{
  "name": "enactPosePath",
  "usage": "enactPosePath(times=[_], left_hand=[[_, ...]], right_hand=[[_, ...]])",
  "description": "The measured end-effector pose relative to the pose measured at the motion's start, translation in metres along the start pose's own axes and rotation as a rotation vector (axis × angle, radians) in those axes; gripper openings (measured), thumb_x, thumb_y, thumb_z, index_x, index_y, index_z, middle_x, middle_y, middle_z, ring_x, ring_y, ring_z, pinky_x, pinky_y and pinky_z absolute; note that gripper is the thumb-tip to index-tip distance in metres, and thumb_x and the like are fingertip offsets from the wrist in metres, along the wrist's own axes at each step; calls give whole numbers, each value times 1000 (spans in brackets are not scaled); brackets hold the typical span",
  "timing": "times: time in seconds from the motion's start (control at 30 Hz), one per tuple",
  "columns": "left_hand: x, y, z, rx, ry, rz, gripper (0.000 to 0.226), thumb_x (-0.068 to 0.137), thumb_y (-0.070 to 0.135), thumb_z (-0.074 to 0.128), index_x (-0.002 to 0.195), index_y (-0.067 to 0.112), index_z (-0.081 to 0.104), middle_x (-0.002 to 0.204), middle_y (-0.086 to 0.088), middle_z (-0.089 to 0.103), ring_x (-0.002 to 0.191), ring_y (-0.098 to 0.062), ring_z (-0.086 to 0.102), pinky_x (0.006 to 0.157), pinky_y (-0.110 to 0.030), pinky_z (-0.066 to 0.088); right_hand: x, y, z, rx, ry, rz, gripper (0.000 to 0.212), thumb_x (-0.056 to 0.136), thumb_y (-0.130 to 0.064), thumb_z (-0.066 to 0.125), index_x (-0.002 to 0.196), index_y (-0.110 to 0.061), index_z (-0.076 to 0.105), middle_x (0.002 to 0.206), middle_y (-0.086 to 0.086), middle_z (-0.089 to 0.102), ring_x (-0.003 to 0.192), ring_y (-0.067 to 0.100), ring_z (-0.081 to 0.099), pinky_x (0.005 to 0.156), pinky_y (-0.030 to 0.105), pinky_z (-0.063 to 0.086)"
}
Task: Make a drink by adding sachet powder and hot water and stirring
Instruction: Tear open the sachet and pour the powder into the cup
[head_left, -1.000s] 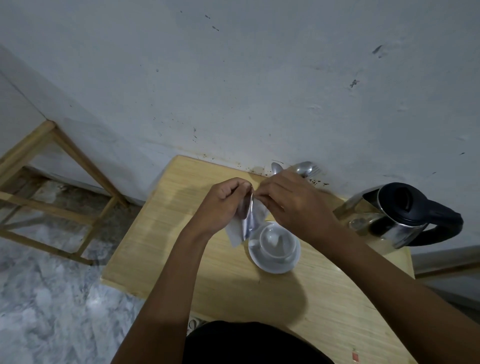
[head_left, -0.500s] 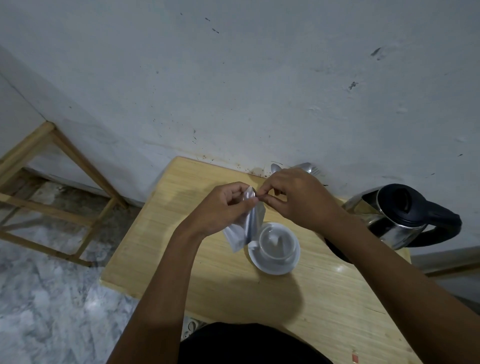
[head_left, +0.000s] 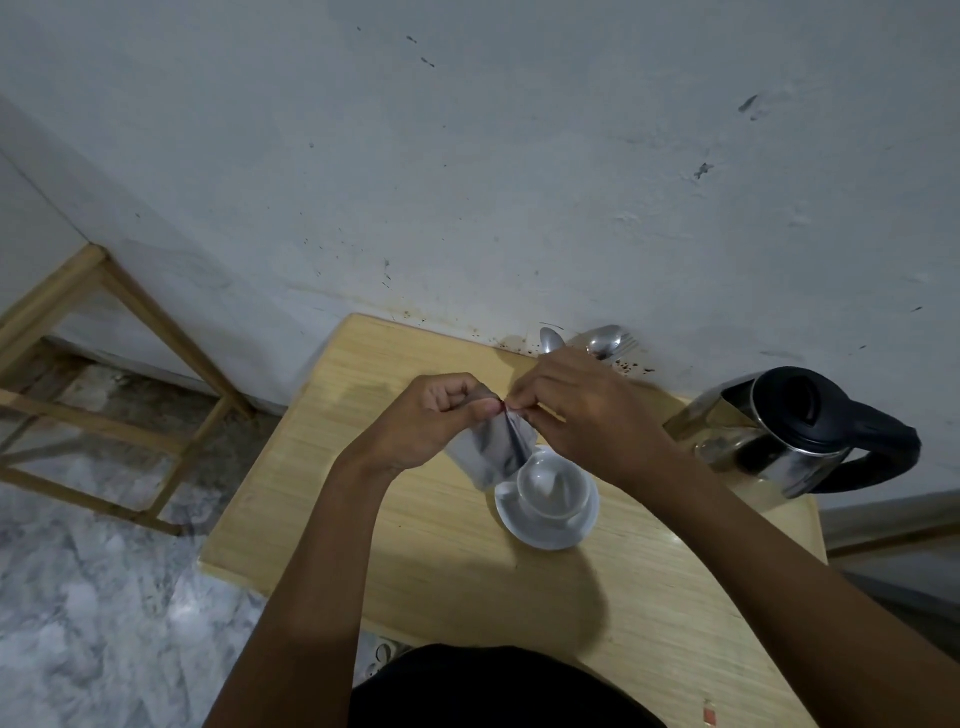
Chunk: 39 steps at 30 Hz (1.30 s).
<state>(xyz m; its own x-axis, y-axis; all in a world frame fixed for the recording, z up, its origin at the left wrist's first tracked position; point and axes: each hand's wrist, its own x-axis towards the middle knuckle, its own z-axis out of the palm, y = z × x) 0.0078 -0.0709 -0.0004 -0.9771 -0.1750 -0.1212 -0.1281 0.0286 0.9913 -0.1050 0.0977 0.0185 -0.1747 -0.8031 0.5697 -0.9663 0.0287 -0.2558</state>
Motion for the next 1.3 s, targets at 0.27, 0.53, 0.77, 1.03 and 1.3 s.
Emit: enactPosePath(times=[0.27, 0.53, 0.77, 1.03, 1.3], left_hand=[[1, -4, 5, -120, -20, 18, 12, 81, 22, 63, 79, 10, 66, 76, 9, 73, 76, -5, 65, 73, -14, 49], [-2, -5, -10, -156, 69, -20, 12, 82, 26, 62, 78, 18, 69, 67, 1, 66, 53, -7, 48, 51, -14, 40], [1, -18, -14, -204, 199, -49, 16, 81, 32, 70, 79, 17, 66, 61, 8, 66, 59, -6, 57, 67, -21, 42], [-6, -32, -39, -73, 409, -101, 24, 92, 32, 57, 74, 17, 64, 64, 1, 57, 62, -13, 50, 65, -26, 40], [-14, -47, -30, 39, 588, -270, 14, 88, 35, 60, 84, 26, 70, 84, -2, 64, 80, -15, 57, 74, -30, 43]], right_hand=[[-16, -8, 4, -57, 189, -71, 10, 86, -1, 72, 77, -2, 72, 85, 7, 74, 78, 21, 68, 92, 41, 52], [-45, -15, -7, -17, 293, 74, 11, 89, -1, 67, 79, 0, 72, 86, 9, 75, 84, 19, 66, 92, 36, 51], [-60, -28, -14, 83, 365, 294, 8, 84, -5, 65, 81, 0, 71, 88, 0, 71, 91, 2, 62, 86, 14, 45], [-66, -12, -14, 344, 225, 980, 11, 90, -19, 69, 93, -28, 64, 86, -17, 69, 81, -3, 65, 69, 8, 47], [-27, 18, 73, 313, -235, 1064, 13, 91, -30, 64, 103, -26, 66, 83, -14, 66, 83, 8, 66, 75, 34, 55]])
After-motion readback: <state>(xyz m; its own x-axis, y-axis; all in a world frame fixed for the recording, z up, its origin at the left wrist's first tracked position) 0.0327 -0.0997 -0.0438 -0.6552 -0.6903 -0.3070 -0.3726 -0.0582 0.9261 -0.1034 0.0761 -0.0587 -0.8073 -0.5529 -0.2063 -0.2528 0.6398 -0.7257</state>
